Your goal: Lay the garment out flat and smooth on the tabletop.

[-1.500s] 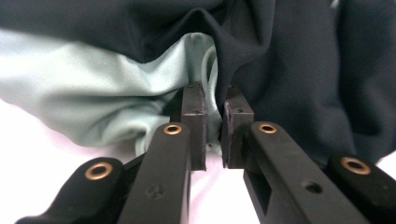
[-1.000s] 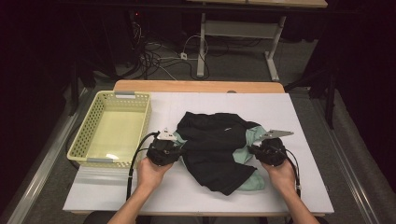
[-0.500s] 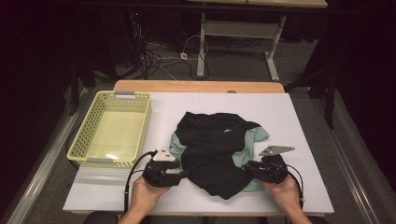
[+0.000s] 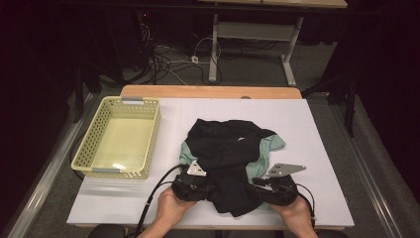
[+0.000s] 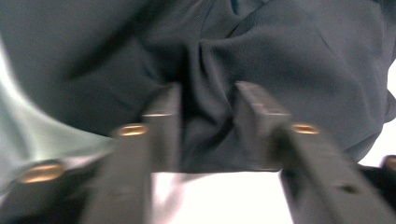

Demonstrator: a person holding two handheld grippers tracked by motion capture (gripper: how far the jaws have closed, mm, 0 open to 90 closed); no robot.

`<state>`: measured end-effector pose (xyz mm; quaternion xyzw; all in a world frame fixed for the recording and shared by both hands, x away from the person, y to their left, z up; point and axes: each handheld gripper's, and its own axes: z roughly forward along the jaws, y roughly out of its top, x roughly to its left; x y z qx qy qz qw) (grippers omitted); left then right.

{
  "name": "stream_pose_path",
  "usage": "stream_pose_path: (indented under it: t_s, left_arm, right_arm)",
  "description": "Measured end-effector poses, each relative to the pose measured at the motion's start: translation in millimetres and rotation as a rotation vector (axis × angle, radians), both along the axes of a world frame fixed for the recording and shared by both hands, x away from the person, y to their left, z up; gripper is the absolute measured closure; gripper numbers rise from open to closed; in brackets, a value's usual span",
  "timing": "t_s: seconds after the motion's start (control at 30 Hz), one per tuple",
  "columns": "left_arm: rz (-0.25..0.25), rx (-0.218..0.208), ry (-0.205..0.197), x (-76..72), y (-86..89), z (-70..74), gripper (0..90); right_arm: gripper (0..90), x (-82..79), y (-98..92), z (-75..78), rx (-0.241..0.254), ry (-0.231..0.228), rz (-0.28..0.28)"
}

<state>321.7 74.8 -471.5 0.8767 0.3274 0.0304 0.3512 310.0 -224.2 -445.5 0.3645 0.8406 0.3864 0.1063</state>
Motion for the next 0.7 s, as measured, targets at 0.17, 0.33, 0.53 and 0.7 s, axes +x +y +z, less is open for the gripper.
stream_pose_path:
  t_s: [0.17, 0.33, 0.53, 0.7]
  left_arm:
    - [-0.017, -0.012, 0.031, 3.0, 6.8, 5.9, 84.1]
    - [0.009, -0.053, -0.001, 0.5, 20.8, 22.9, 84.3]
    - [0.043, -0.051, -0.031, 2.9, 37.3, 32.3, 84.4]
    - [0.065, -0.048, -0.026, 7.2, 45.6, 32.5, 84.4]
  right_arm:
    - [63.7, 24.0, -23.7, -3.8, 0.005, 0.021, -0.134]
    - [58.7, 34.9, -17.4, -12.7, -0.025, 0.054, -0.145]
    - [61.1, 41.1, -2.0, -16.0, -0.06, 0.055, -0.129]
    - [89.3, 42.6, 9.3, -19.7, -0.158, 0.019, -0.085]
